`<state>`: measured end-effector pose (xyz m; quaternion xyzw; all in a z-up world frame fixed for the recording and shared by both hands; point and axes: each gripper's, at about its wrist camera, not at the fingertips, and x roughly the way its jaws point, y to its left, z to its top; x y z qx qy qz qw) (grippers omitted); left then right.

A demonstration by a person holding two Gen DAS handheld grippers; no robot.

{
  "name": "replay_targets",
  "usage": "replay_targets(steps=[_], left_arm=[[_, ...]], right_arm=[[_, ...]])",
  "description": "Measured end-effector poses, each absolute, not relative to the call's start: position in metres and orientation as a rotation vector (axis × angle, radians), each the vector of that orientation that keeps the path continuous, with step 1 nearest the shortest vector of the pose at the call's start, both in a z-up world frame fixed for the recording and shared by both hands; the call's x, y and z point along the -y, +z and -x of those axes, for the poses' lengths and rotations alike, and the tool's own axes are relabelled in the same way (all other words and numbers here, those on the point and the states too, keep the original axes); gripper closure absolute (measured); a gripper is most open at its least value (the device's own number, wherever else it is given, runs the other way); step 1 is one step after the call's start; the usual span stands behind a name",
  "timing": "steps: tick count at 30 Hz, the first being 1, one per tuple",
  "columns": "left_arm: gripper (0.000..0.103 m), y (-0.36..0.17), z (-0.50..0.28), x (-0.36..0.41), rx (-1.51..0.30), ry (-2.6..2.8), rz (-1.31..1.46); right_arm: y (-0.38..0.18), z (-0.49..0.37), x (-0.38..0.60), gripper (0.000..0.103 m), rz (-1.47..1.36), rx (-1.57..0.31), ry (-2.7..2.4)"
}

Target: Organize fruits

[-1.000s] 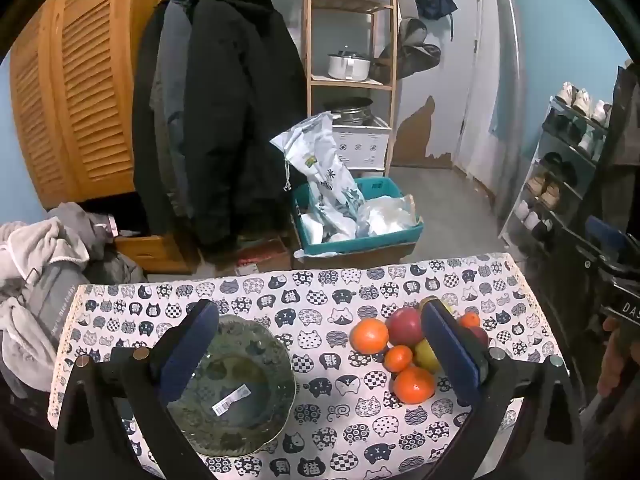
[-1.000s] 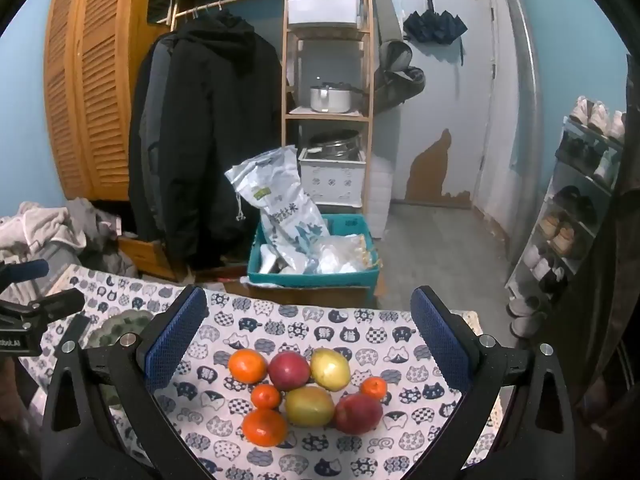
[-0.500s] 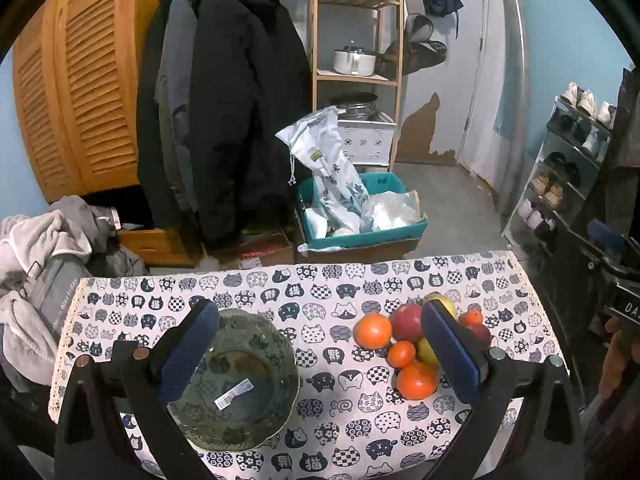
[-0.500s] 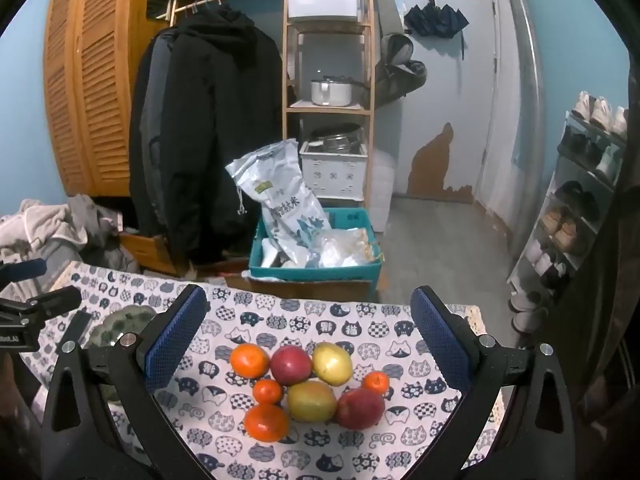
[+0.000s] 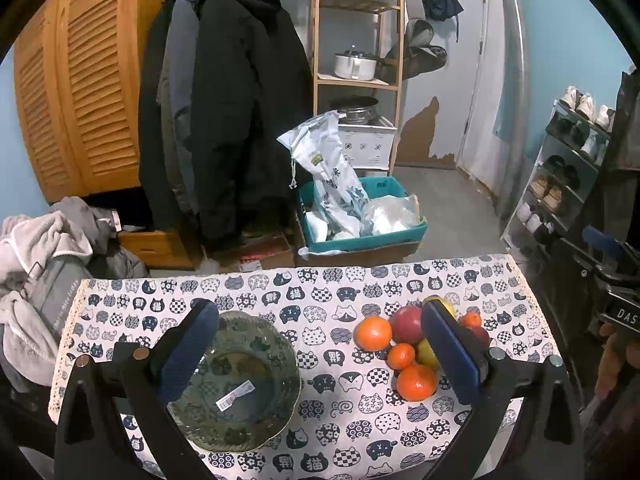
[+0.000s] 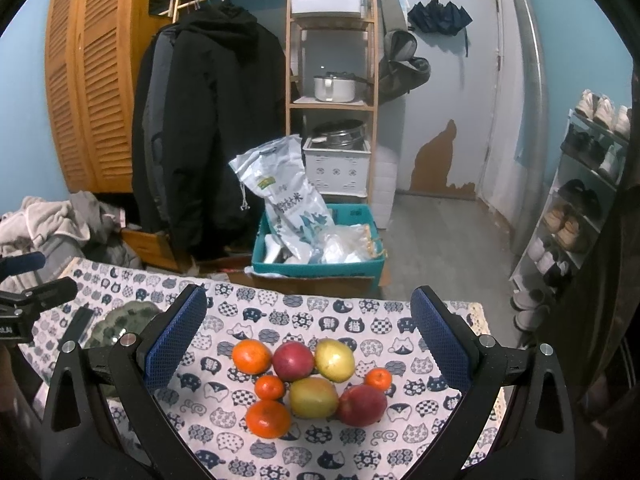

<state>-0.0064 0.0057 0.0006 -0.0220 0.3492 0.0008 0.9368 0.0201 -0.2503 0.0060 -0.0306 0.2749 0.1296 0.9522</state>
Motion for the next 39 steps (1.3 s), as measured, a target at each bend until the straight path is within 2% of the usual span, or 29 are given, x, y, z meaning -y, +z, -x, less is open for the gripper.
replay_targets(steps=[39], left_arm=[[0.001, 0.0085, 0.0140, -0.0116, -0.682, -0.007, 0.057]], right_arm=[[0.0070, -0.0207, 0.2420, 0.003, 0.071, -0.555, 0.275]])
